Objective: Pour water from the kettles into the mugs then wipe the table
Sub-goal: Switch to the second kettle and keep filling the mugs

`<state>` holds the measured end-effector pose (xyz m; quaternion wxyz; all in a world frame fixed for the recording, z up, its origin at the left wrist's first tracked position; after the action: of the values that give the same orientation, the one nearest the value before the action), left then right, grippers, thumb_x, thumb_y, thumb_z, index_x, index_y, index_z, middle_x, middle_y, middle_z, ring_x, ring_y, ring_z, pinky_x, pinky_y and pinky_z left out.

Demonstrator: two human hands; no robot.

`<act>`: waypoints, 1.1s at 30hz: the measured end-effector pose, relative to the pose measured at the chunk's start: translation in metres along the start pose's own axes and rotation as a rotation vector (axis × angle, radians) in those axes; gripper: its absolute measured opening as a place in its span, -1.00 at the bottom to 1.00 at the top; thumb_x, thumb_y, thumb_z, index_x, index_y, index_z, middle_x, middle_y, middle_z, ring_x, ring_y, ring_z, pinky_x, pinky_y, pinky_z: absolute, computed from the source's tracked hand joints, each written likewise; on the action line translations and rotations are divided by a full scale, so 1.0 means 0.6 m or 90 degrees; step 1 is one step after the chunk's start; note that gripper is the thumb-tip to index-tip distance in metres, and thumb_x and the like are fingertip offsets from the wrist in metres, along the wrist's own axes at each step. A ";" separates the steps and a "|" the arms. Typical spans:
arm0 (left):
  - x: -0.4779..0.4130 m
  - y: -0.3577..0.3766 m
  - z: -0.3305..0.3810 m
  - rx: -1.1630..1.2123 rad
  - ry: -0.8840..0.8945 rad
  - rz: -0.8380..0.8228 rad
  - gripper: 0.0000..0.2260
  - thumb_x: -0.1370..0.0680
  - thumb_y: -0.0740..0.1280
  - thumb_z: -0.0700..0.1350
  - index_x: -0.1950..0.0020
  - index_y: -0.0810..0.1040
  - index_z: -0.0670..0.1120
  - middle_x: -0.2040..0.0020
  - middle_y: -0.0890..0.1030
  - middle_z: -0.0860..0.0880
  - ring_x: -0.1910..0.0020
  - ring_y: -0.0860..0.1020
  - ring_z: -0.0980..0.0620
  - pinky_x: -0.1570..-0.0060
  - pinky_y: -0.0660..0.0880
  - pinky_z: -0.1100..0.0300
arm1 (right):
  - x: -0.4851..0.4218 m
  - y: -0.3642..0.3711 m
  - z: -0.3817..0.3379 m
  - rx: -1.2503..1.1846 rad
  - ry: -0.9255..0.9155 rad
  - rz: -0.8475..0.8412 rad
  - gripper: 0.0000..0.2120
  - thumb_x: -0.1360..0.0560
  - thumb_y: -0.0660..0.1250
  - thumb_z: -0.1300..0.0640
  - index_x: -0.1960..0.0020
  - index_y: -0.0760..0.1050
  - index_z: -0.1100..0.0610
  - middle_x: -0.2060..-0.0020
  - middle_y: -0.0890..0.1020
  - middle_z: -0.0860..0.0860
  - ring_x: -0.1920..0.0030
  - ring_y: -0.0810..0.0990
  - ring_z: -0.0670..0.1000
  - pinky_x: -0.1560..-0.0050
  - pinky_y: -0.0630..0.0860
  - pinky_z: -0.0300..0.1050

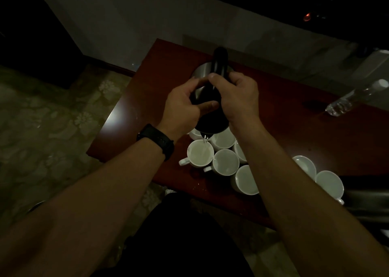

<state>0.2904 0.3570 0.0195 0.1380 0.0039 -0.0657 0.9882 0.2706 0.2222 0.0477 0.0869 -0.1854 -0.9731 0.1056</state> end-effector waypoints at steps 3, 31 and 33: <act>0.000 -0.002 -0.001 -0.006 0.002 0.002 -0.54 -0.49 0.52 -0.32 -0.37 0.54 -0.23 -0.27 0.62 -0.16 -0.29 0.60 -0.08 -0.32 0.54 -0.13 | 0.000 0.002 0.001 0.001 0.001 -0.004 -0.87 -0.50 0.44 0.00 0.22 0.60 -0.08 0.28 0.67 -0.16 0.16 0.73 -0.05 0.02 0.69 0.18; 0.006 -0.005 0.001 -0.025 0.002 0.000 -0.54 -0.45 0.55 -0.31 -0.34 0.59 -0.20 -0.27 0.62 -0.14 -0.29 0.60 -0.07 -0.31 0.55 -0.11 | 0.016 -0.007 -0.002 0.006 -0.040 -0.006 -0.85 -0.49 0.44 -0.01 0.26 0.58 -0.12 0.24 0.67 -0.16 0.15 0.71 -0.09 0.02 0.69 0.17; 0.007 -0.006 0.001 -0.019 0.002 0.004 -0.54 -0.44 0.56 -0.32 -0.33 0.60 -0.20 -0.25 0.62 -0.11 -0.28 0.61 -0.02 -0.32 0.55 -0.06 | 0.017 -0.007 -0.004 0.009 -0.044 -0.009 -0.87 -0.48 0.43 -0.02 0.25 0.59 -0.11 0.19 0.68 -0.10 0.13 0.71 -0.05 0.02 0.68 0.21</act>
<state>0.2874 0.3615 0.0206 0.1348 0.0005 -0.0799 0.9877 0.2602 0.2227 0.0522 0.0555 -0.1744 -0.9759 0.1184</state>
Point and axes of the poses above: each hand's wrist, its own x-axis away from the middle knuckle, its own y-axis out of the palm, z = x × y, the point moved 10 cm from there along -x, towards the middle knuckle
